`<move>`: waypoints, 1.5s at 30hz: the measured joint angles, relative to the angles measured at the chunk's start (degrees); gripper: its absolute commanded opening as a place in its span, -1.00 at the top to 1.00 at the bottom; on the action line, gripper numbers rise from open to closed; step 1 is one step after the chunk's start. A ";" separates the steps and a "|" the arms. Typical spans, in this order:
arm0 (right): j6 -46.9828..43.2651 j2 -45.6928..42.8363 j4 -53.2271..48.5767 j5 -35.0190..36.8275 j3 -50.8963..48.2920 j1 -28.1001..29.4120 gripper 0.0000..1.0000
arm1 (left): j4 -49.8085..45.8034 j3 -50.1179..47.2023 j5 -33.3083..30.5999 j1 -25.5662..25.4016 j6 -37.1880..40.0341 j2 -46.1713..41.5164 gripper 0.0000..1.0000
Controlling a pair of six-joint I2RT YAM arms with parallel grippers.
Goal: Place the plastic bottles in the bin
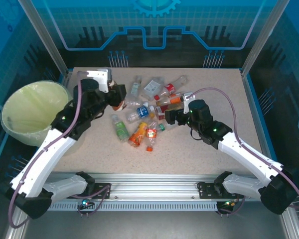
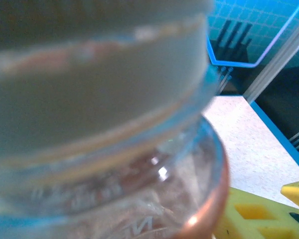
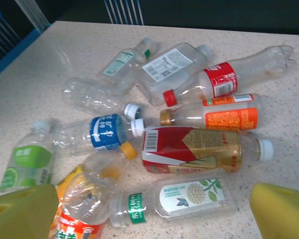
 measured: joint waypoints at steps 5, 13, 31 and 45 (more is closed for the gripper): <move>1.11 0.31 -0.31 2.43 0.00 0.00 -1.00 | -5.05 3.65 -10.60 0.00 5.07 -3.80 0.04; 1.75 0.28 -0.42 4.17 0.00 0.00 -1.00 | -8.09 5.46 -31.28 4.68 12.57 -2.23 0.03; 1.95 -2.25 -0.92 8.09 -0.02 0.00 -1.00 | -11.28 1.05 -35.39 33.33 5.51 4.31 0.04; 2.58 -5.25 -1.92 8.79 -0.26 0.00 -1.00 | -11.72 -0.35 -23.69 45.31 -9.16 9.81 -0.26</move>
